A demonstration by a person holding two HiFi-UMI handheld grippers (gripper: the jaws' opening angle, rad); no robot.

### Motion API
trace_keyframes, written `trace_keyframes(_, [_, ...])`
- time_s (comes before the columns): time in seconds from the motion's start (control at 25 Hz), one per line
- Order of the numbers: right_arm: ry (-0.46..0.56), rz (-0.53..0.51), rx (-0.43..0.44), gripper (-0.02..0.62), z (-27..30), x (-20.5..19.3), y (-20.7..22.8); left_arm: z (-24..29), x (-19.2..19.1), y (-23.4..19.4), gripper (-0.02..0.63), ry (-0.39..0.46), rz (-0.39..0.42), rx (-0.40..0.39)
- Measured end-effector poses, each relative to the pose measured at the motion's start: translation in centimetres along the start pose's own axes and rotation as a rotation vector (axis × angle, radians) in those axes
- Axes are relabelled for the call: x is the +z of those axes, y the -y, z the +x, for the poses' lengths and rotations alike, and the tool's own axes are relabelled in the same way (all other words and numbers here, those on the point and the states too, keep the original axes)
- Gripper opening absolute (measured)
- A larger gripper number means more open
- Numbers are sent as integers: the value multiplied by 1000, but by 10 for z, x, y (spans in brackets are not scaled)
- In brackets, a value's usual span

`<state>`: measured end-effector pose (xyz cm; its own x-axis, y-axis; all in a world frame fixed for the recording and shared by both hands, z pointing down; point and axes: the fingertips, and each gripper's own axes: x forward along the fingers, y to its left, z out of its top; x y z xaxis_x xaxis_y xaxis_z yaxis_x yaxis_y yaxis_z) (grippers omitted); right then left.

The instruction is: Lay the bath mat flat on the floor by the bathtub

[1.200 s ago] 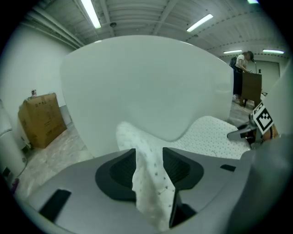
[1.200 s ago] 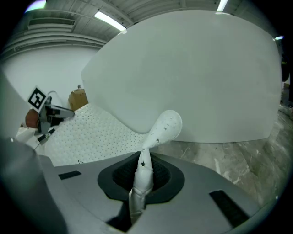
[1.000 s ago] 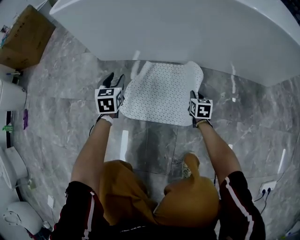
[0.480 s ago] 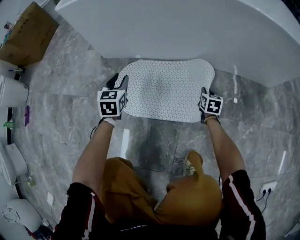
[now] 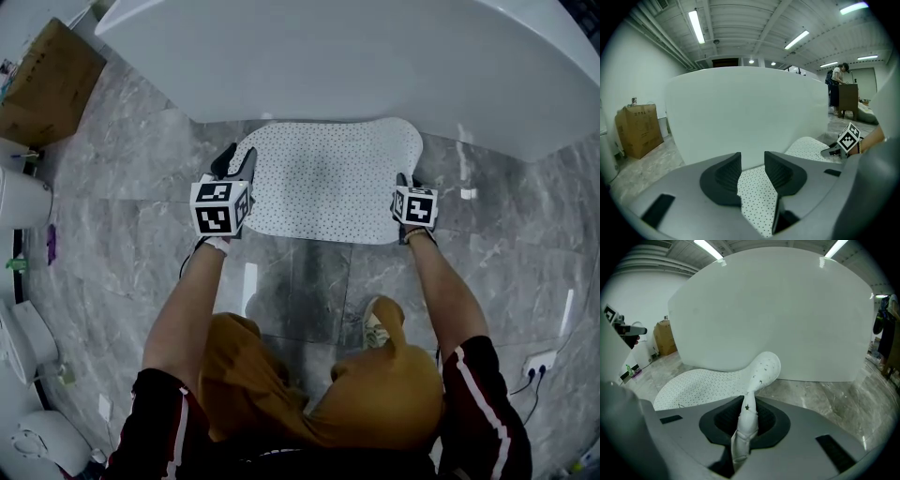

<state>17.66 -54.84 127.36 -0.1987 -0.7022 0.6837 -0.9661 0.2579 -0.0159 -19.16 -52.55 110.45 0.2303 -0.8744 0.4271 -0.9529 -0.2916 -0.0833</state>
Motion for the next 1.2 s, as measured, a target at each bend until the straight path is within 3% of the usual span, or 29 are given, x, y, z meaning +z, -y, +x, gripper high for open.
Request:
trace_keyframes(0.16, [-28,-40,-65,152,-2,-11,10,1,3,11,167,10,0,-21])
trace_keyframes(0.8, [-36,50,-176,170,-43,-49,67,-1,12,50,167,33,-43,-102])
trace_keyframes(1.0, [-2,52,-220,170,-73,-23,72,-22,33,53,167,72,-39,-126])
trace_keyframes(1.12, [35,47,-252,170,-100,9,84,-33,40,62,167,80,5,-156])
trace_keyframes(1.2, [64,63,-282,170,-123,32,95,-40,50,59,167,98,-12,-162])
